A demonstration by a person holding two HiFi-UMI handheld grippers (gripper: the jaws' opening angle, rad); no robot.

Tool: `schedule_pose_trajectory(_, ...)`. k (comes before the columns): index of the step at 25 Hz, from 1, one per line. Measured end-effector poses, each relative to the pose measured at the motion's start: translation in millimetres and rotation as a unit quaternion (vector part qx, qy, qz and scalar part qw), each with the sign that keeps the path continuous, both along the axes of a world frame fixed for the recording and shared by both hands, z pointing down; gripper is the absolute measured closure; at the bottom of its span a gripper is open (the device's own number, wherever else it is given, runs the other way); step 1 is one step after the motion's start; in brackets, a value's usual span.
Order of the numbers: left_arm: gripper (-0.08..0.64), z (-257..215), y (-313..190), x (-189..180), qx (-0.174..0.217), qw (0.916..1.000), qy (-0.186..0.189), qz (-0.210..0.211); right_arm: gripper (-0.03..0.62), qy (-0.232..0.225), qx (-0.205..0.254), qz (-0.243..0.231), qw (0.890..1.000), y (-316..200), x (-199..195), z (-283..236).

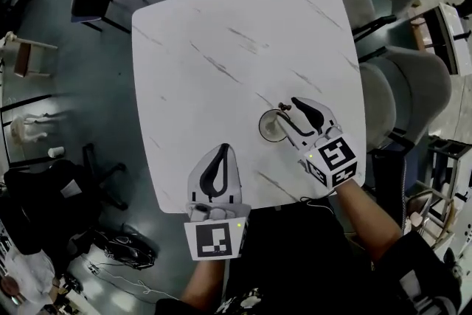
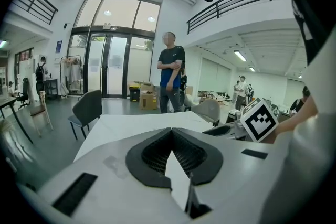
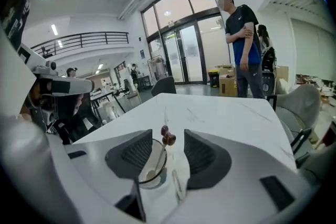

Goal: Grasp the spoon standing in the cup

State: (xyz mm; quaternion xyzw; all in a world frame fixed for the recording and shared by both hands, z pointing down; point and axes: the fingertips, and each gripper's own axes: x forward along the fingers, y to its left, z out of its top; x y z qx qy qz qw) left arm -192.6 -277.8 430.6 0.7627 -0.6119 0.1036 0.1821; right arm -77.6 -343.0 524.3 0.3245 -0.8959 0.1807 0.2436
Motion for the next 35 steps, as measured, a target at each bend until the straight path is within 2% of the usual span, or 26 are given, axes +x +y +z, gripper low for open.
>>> schedule_pose_trajectory(3, 0.551, 7, 1, 0, -0.018, 0.9998, 0.002, -0.003, 0.367, 0.001, 0.003, -0.016, 1.000, -3, -6, 2)
schedule_pose_trajectory(7, 0.551, 9, 0, 0, -0.012, 0.9996, -0.027, 0.000, 0.375, -0.003, -0.004, -0.020, 1.000, -7, -9, 7)
schedule_pose_trajectory(8, 0.551, 10, -1, 1, -0.014, 0.9996, -0.026, 0.001, 0.475, -0.006, -0.003, -0.017, 1.000, -7, -9, 6)
schedule_pose_trajectory(11, 0.551, 11, -2, 1, -0.018, 0.9998, -0.011, -0.002, 0.494, -0.023, -0.002, -0.012, 1.000, -5, -11, -4)
schedule_pose_trajectory(26, 0.551, 7, -5, 9, -0.009, 0.9998, -0.010, 0.018, 0.497, -0.087, 0.032, 0.032, 0.995, -16, 12, -71)
schedule_pose_trajectory(31, 0.551, 6, -9, 15, -0.004, 0.9997, -0.008, 0.025, 0.497, -0.122, 0.069, 0.076, 0.987, -31, 33, -100)
schedule_pose_trajectory(35, 0.551, 8, -8, 19, -0.009, 0.9995, -0.006, 0.029, 0.497, -0.079, 0.070, 0.102, 0.989, -42, 54, -71)
